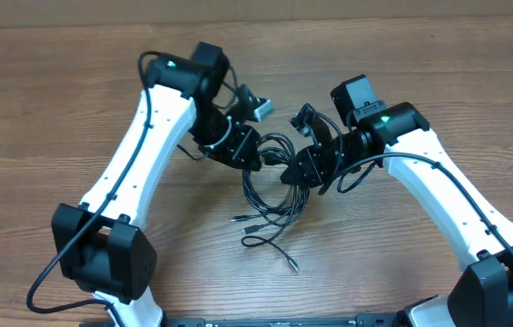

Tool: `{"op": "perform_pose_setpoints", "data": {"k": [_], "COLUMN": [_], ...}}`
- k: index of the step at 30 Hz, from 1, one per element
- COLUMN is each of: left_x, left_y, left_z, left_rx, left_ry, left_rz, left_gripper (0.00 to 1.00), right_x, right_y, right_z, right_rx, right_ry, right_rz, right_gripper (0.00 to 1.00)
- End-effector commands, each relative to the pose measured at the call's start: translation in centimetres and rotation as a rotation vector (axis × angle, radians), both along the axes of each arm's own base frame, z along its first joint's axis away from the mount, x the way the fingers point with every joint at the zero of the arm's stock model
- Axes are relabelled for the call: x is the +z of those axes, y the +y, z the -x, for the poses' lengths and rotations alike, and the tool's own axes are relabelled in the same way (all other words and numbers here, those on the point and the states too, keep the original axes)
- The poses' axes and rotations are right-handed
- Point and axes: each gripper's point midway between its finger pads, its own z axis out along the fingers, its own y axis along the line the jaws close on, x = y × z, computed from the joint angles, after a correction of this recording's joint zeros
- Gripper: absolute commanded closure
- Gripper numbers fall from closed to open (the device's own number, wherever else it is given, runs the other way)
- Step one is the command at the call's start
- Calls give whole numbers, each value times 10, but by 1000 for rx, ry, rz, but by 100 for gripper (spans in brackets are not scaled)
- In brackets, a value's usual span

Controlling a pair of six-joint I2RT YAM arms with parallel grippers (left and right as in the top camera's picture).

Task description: Untangle cables

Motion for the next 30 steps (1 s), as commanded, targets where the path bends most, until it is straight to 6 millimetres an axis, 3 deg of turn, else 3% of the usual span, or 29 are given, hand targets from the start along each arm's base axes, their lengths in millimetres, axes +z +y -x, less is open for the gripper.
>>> {"op": "perform_pose_setpoints", "data": {"k": [1,4,9,14,19,23,27,30], "left_x": [12,12,12,12,10,7,6,6], "left_y": [12,28,68,94,81,66,51,50], "left_z": [-15,-28,-63,-86,-77,-66,-61,-62], "left_rx": [-5,79,292,361,323,263,221,218], "left_ry": [-67,-60,-66,-136,-112,-103,-110,-115], "left_rz": [59,54,52,48,39,10,8,10], "left_gripper": [96,96,96,96,96,96,96,96], "right_x": [58,70,70,77,108,118,102,65], "right_y": [22,17,-2,-2,6,7,-2,-25], "right_z": [23,23,23,38,43,34,9,-22], "right_rx": [183,175,115,169,222,216,79,-166], "right_ry": [-78,-94,-76,-77,-124,-146,-68,39], "right_rz": [-354,-389,-336,-392,-588,-641,-510,-260], "right_gripper": [96,96,96,96,96,96,90,91]}}
